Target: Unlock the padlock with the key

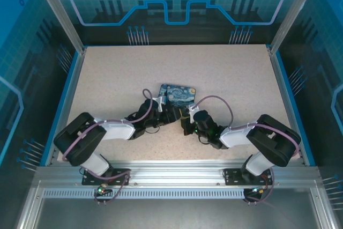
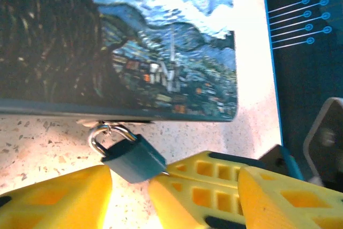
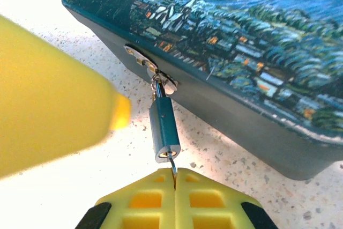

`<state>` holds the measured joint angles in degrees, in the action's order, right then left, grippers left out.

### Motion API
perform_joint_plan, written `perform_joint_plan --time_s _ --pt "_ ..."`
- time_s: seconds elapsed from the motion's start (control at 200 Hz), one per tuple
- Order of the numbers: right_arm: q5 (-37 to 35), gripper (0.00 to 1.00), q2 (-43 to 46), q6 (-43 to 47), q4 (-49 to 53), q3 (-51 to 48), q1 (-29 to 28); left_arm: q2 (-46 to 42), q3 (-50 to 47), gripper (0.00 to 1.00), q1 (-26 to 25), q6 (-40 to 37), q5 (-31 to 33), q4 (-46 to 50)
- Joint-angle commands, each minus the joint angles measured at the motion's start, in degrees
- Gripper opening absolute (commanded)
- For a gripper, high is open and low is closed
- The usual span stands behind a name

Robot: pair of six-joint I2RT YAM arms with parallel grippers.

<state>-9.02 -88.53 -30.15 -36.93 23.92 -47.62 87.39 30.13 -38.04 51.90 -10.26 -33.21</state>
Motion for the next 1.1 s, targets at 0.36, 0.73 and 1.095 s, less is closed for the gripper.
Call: perform_joint_plan --time_s 0.36,0.73,1.095 --pt "3.9 0.0 1.0 -13.6 7.2 3.7 -1.2 -12.5 -10.0 0.65 2.1 5.5 6.6 -1.1" --pt "6.9 0.0 0.3 -24.2 9.5 6.7 -1.2 -10.3 -11.6 0.58 1.8 10.5 6.2 -6.9" --pt "8.9 0.0 0.2 -30.9 10.8 8.2 -1.2 -4.2 -11.7 0.52 0.5 14.2 7.5 -13.4"
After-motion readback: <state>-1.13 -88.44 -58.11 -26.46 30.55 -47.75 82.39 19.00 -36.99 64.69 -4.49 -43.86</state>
